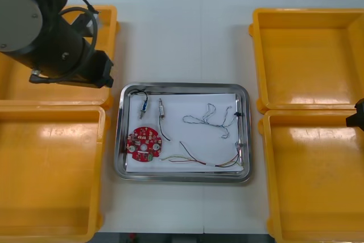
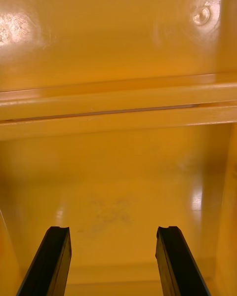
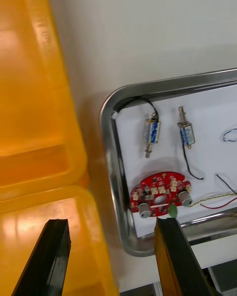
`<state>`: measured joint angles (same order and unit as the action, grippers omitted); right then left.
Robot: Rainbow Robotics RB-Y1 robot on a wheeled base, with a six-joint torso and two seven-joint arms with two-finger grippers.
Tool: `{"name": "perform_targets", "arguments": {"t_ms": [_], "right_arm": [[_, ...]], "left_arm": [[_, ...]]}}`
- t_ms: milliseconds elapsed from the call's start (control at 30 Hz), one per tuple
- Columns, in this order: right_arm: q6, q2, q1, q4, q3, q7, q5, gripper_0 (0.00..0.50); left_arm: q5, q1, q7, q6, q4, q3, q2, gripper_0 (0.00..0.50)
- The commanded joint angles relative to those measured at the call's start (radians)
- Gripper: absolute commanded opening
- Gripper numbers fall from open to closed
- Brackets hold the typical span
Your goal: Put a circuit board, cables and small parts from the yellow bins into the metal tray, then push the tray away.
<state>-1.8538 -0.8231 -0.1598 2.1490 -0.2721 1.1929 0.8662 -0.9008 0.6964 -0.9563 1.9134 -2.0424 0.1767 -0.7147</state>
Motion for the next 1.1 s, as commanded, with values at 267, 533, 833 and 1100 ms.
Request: {"name": "perform_targets", "arguments": {"t_ms": [267,533,833,1100], "right_arm": [[0.024,-0.024,0.008,0.017,0.045,0.030,0.057,0.500],[0.030,-0.024,-0.018,0.094,0.120,0.068,0.068,0.500],[0.031,-0.025,-0.115,0.143,0.278,0.229,0.063,0.500],[0.079,-0.025,-0.213,0.144,0.445,0.347,0.076,0.500]], "left_arm": [[-0.096,-0.230,-0.114,0.007,-0.199,-0.206,-0.213,0.500],[-0.070,-0.365,-0.162,0.007,-0.257,-0.292,-0.249,0.500],[-0.046,-0.425,-0.202,0.007,-0.275,-0.332,-0.249,0.500],[-0.047,-0.440,-0.213,0.007,-0.277,-0.358,-0.249,0.500]]}}
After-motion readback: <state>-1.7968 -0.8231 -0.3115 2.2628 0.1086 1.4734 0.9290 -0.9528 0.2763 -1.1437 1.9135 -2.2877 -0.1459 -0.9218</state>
